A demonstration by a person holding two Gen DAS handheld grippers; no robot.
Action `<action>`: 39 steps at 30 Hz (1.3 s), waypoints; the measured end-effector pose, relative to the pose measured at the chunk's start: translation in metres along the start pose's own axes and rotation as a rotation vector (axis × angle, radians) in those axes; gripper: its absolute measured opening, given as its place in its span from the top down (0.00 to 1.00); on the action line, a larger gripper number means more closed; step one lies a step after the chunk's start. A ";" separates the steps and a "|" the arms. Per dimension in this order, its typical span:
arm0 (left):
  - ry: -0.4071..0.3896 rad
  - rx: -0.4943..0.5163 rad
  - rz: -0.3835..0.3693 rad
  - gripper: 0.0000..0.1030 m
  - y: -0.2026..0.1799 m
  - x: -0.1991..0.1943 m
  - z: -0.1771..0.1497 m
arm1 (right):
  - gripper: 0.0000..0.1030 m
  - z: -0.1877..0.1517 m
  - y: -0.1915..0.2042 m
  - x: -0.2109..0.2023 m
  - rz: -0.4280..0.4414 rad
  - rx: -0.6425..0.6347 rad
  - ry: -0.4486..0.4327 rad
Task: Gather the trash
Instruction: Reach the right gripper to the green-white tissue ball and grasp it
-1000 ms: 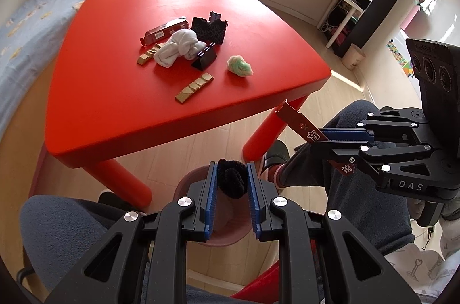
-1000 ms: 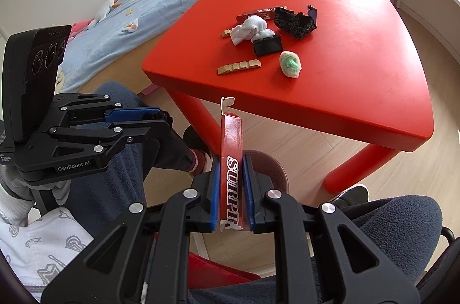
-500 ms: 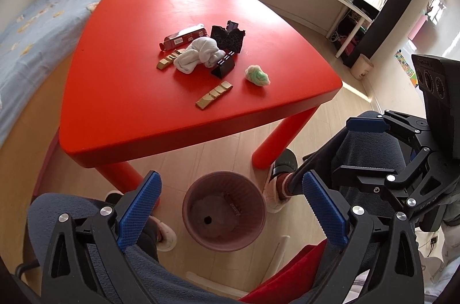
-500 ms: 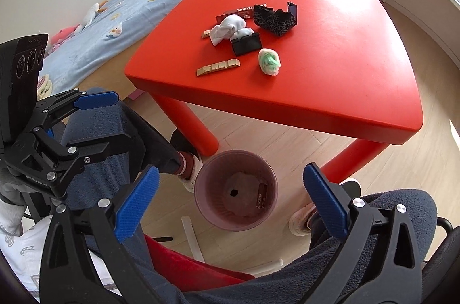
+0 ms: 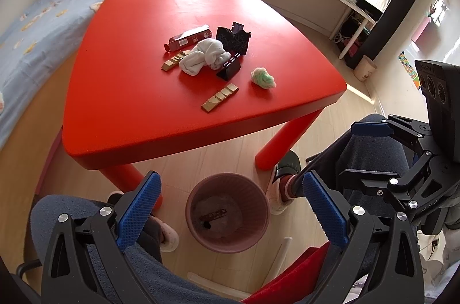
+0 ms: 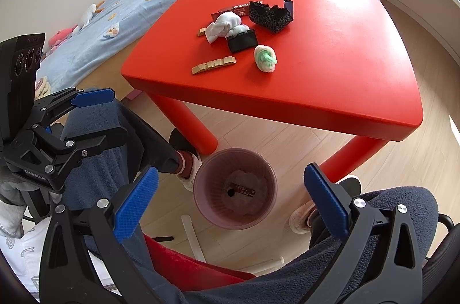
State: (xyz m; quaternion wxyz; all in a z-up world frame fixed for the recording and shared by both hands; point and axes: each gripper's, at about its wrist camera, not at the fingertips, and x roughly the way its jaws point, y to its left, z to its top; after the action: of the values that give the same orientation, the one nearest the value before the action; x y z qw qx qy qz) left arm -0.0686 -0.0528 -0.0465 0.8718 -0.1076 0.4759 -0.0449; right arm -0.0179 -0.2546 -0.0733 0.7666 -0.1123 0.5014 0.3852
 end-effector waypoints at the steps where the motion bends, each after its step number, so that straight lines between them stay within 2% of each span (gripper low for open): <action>1: 0.000 0.002 0.000 0.08 0.000 0.000 0.001 | 0.04 0.001 -0.001 -0.001 0.001 0.003 -0.001; 17: -0.017 0.145 -0.010 0.08 0.001 0.011 0.048 | 0.03 0.059 -0.027 -0.004 -0.045 -0.012 -0.058; 29: 0.054 0.245 -0.051 0.08 0.009 0.054 0.070 | 0.04 0.103 -0.039 0.034 -0.065 -0.042 -0.002; 37: 0.080 0.296 -0.073 0.08 0.012 0.080 0.078 | 0.04 0.114 -0.038 0.064 -0.063 -0.063 0.036; 39: 0.085 0.306 -0.076 0.08 0.010 0.084 0.078 | 0.08 0.115 -0.037 0.067 -0.061 -0.067 0.040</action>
State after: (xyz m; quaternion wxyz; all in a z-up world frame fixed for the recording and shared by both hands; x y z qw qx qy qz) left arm 0.0425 -0.0468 -0.0770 0.8548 0.0106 0.4954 -0.1543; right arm 0.1001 -0.1837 -0.0850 0.7637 -0.1608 0.4996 0.3758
